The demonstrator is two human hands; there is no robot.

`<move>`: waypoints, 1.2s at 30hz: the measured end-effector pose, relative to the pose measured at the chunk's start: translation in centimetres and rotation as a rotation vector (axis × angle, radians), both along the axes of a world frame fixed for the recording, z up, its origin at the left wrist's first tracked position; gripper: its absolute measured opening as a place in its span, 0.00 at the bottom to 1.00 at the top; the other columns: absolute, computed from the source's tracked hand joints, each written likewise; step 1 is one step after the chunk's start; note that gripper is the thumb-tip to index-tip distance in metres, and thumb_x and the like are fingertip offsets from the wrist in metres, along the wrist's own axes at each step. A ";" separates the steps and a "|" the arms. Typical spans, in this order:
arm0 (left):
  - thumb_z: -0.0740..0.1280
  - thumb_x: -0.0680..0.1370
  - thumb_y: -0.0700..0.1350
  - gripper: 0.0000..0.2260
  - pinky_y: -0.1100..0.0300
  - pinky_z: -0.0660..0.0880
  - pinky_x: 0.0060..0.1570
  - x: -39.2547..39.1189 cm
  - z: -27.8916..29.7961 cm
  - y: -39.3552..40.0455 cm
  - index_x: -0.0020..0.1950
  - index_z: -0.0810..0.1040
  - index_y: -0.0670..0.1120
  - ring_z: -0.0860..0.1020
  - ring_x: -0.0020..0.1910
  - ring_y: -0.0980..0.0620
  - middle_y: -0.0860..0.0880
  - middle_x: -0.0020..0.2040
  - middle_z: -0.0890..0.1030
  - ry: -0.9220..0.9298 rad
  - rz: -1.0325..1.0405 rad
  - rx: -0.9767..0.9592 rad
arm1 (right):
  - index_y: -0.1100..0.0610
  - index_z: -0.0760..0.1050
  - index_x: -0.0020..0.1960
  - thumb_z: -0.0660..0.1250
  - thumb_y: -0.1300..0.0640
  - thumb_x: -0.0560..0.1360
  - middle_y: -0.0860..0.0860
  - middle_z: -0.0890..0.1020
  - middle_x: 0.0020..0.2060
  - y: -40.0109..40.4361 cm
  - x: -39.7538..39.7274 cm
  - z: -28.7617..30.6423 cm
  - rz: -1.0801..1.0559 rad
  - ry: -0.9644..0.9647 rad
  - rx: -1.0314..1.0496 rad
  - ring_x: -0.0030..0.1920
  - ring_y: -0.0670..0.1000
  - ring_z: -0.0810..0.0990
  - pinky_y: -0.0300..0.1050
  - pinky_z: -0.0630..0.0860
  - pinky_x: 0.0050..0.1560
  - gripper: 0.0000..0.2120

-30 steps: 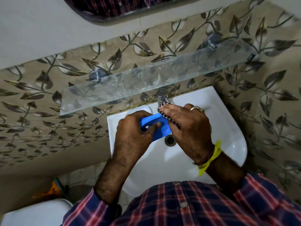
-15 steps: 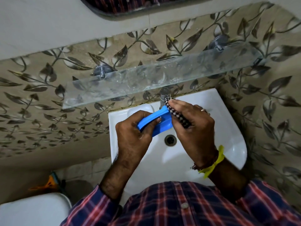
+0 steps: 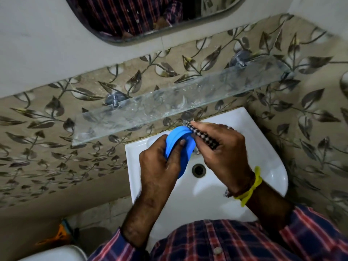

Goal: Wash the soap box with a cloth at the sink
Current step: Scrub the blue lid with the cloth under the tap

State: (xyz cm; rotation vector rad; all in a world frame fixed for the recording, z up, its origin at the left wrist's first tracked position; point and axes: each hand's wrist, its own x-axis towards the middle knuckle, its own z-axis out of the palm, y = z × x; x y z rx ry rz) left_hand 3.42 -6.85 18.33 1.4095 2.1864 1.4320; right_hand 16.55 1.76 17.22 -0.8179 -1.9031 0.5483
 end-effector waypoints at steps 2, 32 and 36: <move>0.70 0.78 0.52 0.14 0.47 0.74 0.34 -0.1 -0.2 -0.1 0.45 0.82 0.41 0.78 0.32 0.47 0.45 0.33 0.82 0.002 -0.005 -0.025 | 0.60 0.84 0.57 0.74 0.64 0.72 0.55 0.87 0.45 -0.2 0.4 -0.5 -0.009 0.072 -0.144 0.40 0.43 0.80 0.57 0.83 0.45 0.13; 0.72 0.76 0.43 0.05 0.47 0.83 0.47 -0.8 -0.6 -0.3 0.50 0.84 0.44 0.86 0.44 0.47 0.47 0.45 0.86 -0.205 -0.071 0.009 | 0.56 0.83 0.59 0.72 0.67 0.71 0.51 0.86 0.55 0.2 0.9 -1.1 0.044 -0.163 0.028 0.54 0.52 0.85 0.53 0.80 0.56 0.17; 0.74 0.77 0.40 0.02 0.43 0.83 0.47 -0.8 -0.9 -0.3 0.48 0.83 0.45 0.86 0.42 0.47 0.47 0.44 0.86 -0.322 -0.071 -0.013 | 0.56 0.84 0.57 0.75 0.66 0.70 0.52 0.87 0.51 0.8 0.9 -1.5 -0.012 -0.102 -0.098 0.50 0.53 0.86 0.55 0.82 0.52 0.16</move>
